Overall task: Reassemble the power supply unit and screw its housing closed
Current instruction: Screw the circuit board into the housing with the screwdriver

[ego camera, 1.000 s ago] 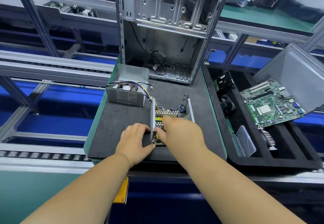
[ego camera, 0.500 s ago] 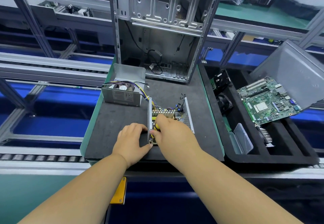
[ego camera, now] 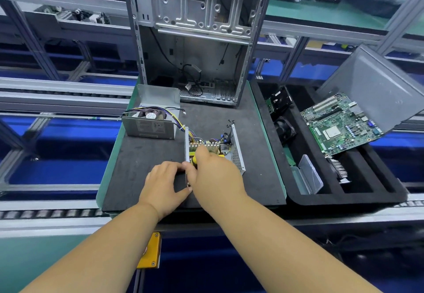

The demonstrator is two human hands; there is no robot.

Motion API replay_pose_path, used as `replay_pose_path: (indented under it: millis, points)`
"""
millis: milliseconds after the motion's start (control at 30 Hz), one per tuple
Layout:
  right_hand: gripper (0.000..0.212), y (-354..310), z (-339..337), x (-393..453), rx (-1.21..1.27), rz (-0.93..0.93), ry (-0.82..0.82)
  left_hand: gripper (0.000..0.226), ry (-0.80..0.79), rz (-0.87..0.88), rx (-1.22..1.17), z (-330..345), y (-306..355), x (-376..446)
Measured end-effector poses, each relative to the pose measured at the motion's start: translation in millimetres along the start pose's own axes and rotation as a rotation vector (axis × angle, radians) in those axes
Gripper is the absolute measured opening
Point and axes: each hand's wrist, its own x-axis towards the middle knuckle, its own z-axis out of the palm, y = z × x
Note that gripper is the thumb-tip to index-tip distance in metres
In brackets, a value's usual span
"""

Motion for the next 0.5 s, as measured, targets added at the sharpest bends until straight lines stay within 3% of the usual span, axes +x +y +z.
replay_pose_path:
  millis: [233,500]
  points:
    - [0.025,17.9,-7.9,2.7,0.164,-0.033,-0.043,0.047,0.031,0.035,0.043,6.9,-8.2,1.2]
    - [0.031,14.1,1.1,6.3,0.163,0.0,0.008,0.045,0.019,0.036,0.046,4.9,-5.1,0.4]
